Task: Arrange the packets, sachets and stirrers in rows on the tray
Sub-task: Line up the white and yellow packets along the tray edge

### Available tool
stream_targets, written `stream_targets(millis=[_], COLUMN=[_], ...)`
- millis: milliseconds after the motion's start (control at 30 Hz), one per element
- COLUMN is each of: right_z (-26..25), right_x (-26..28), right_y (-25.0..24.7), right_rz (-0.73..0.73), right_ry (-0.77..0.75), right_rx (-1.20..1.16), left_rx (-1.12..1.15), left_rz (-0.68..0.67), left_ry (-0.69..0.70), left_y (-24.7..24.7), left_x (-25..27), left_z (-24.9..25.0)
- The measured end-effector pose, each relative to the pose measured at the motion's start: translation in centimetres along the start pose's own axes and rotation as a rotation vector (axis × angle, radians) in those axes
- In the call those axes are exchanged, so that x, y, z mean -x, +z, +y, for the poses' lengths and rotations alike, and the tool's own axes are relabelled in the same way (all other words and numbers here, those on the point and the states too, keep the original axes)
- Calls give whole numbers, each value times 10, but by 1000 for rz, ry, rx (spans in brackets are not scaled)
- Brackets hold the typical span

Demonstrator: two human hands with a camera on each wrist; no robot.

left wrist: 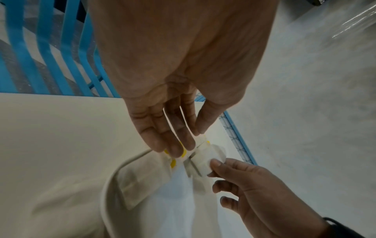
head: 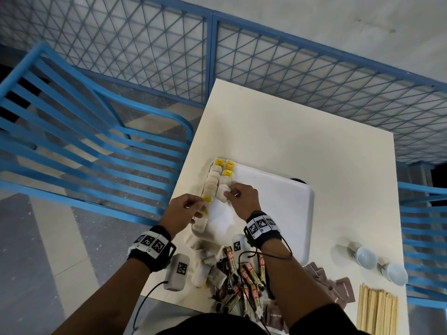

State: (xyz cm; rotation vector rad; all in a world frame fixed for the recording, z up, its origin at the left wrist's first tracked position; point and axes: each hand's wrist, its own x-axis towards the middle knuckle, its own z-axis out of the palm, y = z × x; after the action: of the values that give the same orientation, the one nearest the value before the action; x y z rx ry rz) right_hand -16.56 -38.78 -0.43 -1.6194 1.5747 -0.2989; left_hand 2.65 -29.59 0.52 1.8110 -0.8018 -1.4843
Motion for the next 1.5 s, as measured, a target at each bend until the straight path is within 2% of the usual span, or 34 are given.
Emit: stream_targets(millis=[100, 267, 533, 700, 833, 1000, 1100, 1200, 1300, 1400, 1500], right_z=[2, 1, -4, 3, 3, 4, 16, 33, 37, 39, 43], right_x=[-7, -13, -10, 16, 51, 101, 118, 128, 137, 139, 141], right_y=[7, 16, 19, 17, 20, 26, 33, 37, 34, 31, 27], right_rz=[-5, 71, 175, 243, 175, -24, -123, -203, -279, -277, -168], right_ry=[20, 74, 154, 93, 22, -145, -257, -295, -323, -357, -386], right_rx=[65, 65, -142, -171, -175, -138, 64, 356, 572, 610, 519], left_rx=[-11, -23, -84, -173, -321, -469, -511, -629, -718, -755, -690], left_rz=[5, 1, -25, -69, -103, -194, -153, -76, -56, -11, 52], left_ry=[-8, -10, 24, 74, 122, 147, 154, 102, 50, 42, 44], left_y=[-6, -14, -17, -17, -16, -15, -10, 0, 12, 23, 27], left_x=[-3, -6, -6, -1, 8, 41, 61, 73, 82, 87, 88], left_z=[-1, 0, 2, -8, -29, -56, -68, -79, -89, -99, -108])
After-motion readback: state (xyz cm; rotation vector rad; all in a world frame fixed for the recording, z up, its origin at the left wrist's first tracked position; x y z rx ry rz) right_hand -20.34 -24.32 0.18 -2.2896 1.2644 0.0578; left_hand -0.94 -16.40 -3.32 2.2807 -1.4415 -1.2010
